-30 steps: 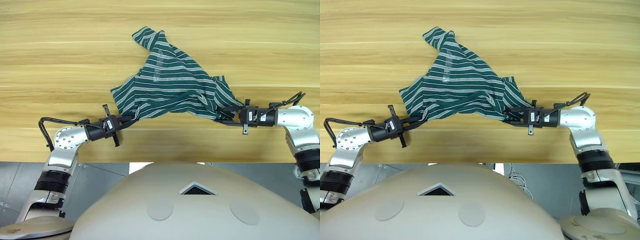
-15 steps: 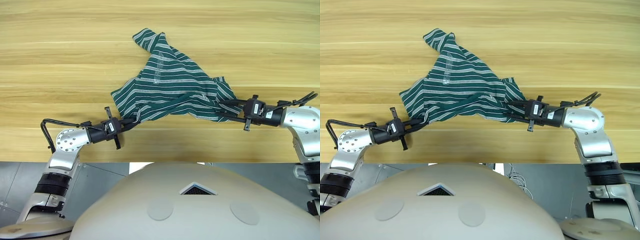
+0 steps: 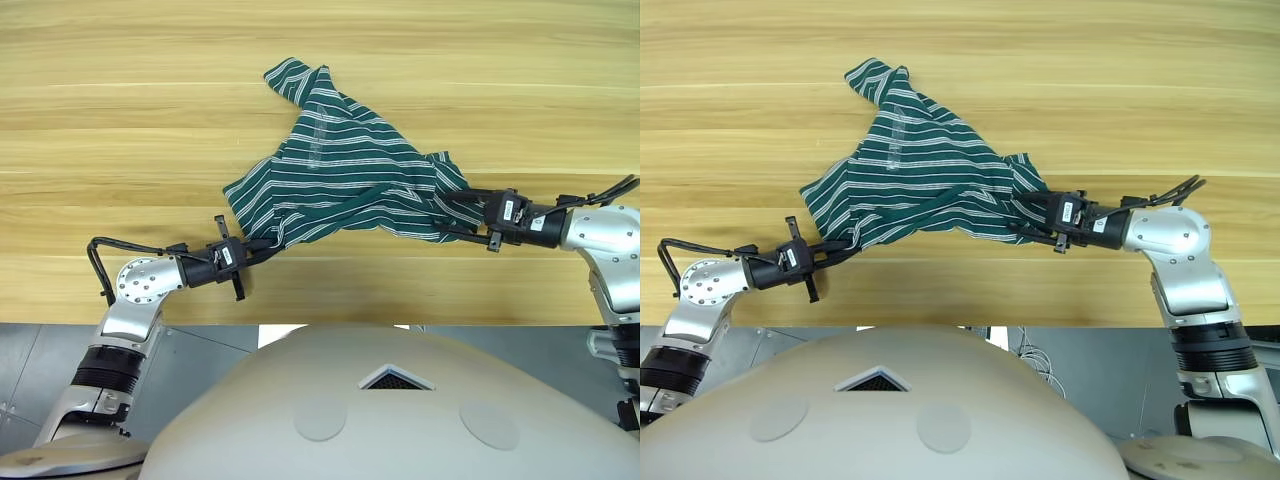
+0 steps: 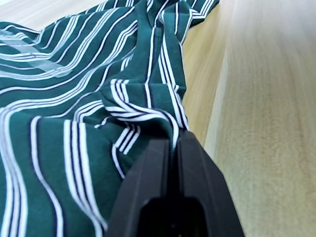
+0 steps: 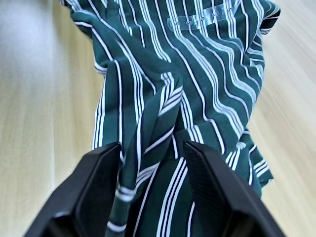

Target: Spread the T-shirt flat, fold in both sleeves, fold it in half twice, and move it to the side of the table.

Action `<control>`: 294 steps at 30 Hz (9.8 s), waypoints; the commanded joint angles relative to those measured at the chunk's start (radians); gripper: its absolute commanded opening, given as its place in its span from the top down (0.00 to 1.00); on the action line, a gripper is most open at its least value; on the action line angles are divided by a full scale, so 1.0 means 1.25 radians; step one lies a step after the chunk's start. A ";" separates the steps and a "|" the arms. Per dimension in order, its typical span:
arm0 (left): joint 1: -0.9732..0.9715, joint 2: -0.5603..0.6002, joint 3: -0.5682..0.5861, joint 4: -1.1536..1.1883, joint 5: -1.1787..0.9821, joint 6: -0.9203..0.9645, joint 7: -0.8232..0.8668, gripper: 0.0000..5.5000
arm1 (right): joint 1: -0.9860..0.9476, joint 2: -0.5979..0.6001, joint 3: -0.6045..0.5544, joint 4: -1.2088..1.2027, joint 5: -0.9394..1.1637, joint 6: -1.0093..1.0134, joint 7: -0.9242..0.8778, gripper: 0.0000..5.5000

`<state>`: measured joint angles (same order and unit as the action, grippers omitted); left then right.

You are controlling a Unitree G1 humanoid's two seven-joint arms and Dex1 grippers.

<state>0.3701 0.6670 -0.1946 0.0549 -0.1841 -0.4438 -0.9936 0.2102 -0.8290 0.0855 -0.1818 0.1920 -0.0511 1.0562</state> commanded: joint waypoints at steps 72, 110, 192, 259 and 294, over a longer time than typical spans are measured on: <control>-1.355 -0.256 0.110 1.029 0.173 0.284 0.365 1.00 | -1.108 0.417 -0.076 1.243 -0.224 -0.123 -0.430 0.99; 0.224 0.185 0.111 -0.220 -0.189 0.195 -0.205 0.56 | -0.129 -0.075 -0.024 0.535 0.316 -0.419 0.446 0.56; -0.312 -0.425 -0.005 0.000 -0.024 0.731 0.438 0.34 | -1.074 0.598 0.159 1.240 -0.460 -0.105 -0.447 0.49; -0.414 -0.211 0.152 -0.243 -0.172 0.550 0.324 0.34 | -0.587 0.297 -0.040 0.740 -0.070 -0.352 0.124 0.49; -0.959 -0.292 -0.033 1.023 0.367 0.206 0.606 0.34 | -0.187 0.107 0.111 0.242 -0.115 -0.349 0.083 0.49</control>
<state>-0.8253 0.2675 -0.2246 1.2975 0.2405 -0.2318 -0.2590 -0.0270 -0.6703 0.2093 0.1297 0.0582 -0.4848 1.1535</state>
